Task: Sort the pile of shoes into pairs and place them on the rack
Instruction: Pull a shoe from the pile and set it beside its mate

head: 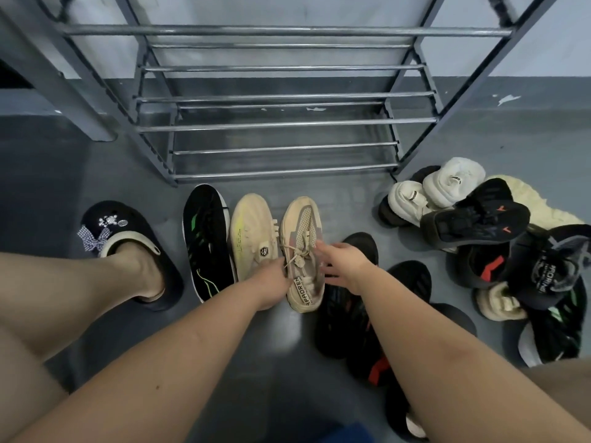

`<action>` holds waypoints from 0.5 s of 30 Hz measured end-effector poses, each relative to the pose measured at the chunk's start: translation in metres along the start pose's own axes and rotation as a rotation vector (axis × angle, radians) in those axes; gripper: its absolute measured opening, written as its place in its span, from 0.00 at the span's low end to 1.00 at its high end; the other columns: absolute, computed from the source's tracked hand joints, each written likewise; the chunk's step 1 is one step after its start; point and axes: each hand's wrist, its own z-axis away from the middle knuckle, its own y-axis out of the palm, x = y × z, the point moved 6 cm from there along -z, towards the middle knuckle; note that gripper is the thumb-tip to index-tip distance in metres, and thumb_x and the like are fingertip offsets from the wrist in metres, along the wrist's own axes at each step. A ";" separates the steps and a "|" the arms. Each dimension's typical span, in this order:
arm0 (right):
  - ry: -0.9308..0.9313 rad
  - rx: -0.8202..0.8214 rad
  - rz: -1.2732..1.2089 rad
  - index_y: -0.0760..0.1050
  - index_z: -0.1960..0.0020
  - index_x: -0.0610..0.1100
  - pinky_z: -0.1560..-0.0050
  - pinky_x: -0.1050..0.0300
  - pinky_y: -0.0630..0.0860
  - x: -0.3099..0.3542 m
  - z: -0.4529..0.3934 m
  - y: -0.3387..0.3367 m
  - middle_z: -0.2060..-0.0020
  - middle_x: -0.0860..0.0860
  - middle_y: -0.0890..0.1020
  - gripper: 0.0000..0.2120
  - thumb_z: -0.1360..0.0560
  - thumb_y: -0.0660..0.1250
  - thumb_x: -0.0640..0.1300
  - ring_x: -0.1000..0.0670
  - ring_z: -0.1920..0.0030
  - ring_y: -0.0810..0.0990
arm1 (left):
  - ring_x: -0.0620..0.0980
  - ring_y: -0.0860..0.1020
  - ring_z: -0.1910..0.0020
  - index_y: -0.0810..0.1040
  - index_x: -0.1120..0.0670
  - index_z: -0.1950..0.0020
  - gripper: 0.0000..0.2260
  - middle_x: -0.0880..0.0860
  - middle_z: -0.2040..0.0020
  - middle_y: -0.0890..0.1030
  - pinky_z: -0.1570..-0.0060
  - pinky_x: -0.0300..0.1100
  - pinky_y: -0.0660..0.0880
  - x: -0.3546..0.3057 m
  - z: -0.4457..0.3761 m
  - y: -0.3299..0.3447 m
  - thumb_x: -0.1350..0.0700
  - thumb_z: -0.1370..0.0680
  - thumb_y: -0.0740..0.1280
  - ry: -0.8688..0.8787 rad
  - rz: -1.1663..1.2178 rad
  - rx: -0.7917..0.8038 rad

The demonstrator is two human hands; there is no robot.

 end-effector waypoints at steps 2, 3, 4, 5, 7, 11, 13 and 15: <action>-0.073 -0.078 0.185 0.54 0.23 0.42 0.39 0.50 0.73 0.001 0.005 -0.007 0.30 0.42 0.69 0.37 0.25 0.66 0.55 0.42 0.33 0.72 | 0.58 0.61 0.27 0.56 0.55 0.24 0.26 0.59 0.25 0.61 0.29 0.46 0.58 -0.004 0.010 -0.009 0.52 0.20 0.59 0.048 -0.123 -0.067; -0.119 -0.101 0.350 0.53 0.23 0.42 0.35 0.51 0.71 0.001 0.010 -0.010 0.29 0.43 0.68 0.38 0.25 0.66 0.56 0.43 0.32 0.70 | 0.57 0.58 0.25 0.52 0.55 0.23 0.28 0.58 0.24 0.57 0.28 0.47 0.57 -0.005 0.014 -0.010 0.51 0.20 0.59 0.066 -0.177 -0.085; -0.164 -0.121 0.552 0.51 0.23 0.42 0.32 0.51 0.68 0.001 0.017 -0.014 0.28 0.43 0.67 0.39 0.24 0.64 0.57 0.43 0.31 0.69 | 0.56 0.55 0.24 0.49 0.54 0.22 0.29 0.57 0.22 0.54 0.27 0.47 0.54 -0.006 0.018 -0.012 0.50 0.20 0.58 0.089 -0.245 -0.106; -0.209 -0.140 0.758 0.50 0.22 0.43 0.31 0.51 0.66 0.000 0.024 -0.017 0.27 0.43 0.65 0.39 0.24 0.63 0.58 0.42 0.30 0.67 | 0.55 0.51 0.23 0.46 0.54 0.22 0.30 0.56 0.22 0.50 0.26 0.48 0.52 -0.009 0.022 -0.013 0.50 0.20 0.57 0.114 -0.308 -0.130; -0.295 -0.193 1.092 0.47 0.22 0.46 0.29 0.47 0.62 -0.001 0.038 -0.024 0.25 0.43 0.59 0.38 0.23 0.61 0.58 0.41 0.27 0.62 | 0.54 0.46 0.22 0.43 0.53 0.22 0.30 0.55 0.21 0.45 0.25 0.48 0.48 -0.019 0.031 -0.016 0.49 0.19 0.54 0.185 -0.438 -0.179; -0.382 -0.301 1.329 0.44 0.22 0.48 0.27 0.45 0.56 0.008 0.063 -0.041 0.22 0.45 0.49 0.36 0.22 0.59 0.57 0.42 0.23 0.49 | 0.53 0.39 0.23 0.40 0.54 0.22 0.31 0.55 0.22 0.39 0.25 0.48 0.42 -0.043 0.042 -0.019 0.47 0.19 0.53 0.240 -0.607 -0.188; -0.404 -0.345 1.354 0.44 0.22 0.48 0.26 0.45 0.55 0.016 0.073 -0.051 0.22 0.44 0.48 0.36 0.22 0.58 0.57 0.42 0.23 0.47 | 0.54 0.40 0.23 0.40 0.54 0.22 0.32 0.55 0.22 0.39 0.24 0.49 0.41 -0.060 0.045 -0.021 0.47 0.19 0.53 0.275 -0.668 -0.195; -0.410 -0.368 1.373 0.43 0.22 0.48 0.26 0.45 0.54 0.023 0.081 -0.061 0.22 0.44 0.47 0.36 0.21 0.57 0.57 0.42 0.22 0.46 | 0.54 0.40 0.23 0.41 0.55 0.22 0.31 0.57 0.22 0.39 0.24 0.50 0.42 -0.078 0.047 -0.022 0.46 0.19 0.53 0.307 -0.712 -0.195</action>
